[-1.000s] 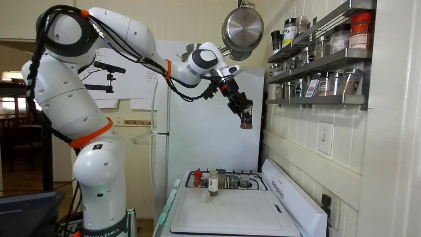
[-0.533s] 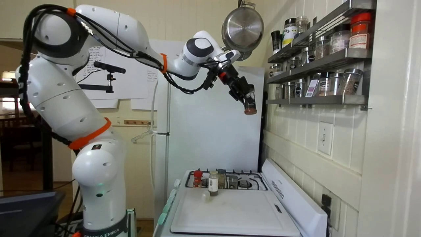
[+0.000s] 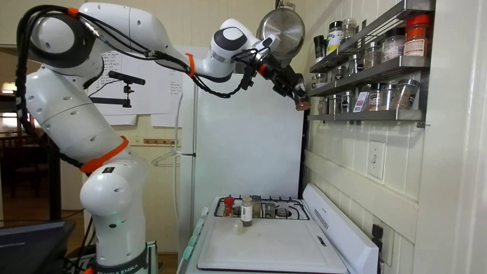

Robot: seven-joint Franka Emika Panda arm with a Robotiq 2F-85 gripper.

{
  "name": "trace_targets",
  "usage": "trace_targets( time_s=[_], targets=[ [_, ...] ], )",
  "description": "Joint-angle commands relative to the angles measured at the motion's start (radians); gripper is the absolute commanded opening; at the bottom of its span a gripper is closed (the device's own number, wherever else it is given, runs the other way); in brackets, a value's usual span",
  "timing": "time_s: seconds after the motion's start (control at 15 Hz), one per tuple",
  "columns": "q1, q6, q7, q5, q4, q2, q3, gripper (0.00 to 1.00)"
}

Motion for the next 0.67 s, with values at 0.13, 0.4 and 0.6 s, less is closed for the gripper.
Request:
trace_targets(
  time_s=[0.13,0.4,0.6],
  targets=[
    [-0.031,0.001,-0.011,-0.025,0.086,-0.013,0.007,0.16],
    [-0.028,-0.001,-0.008,-0.007,0.089,-0.007,0.006,0.41],
    [-0.016,-0.017,-0.039,0.005,0.097,0.012,0.004,0.16]
  ],
)
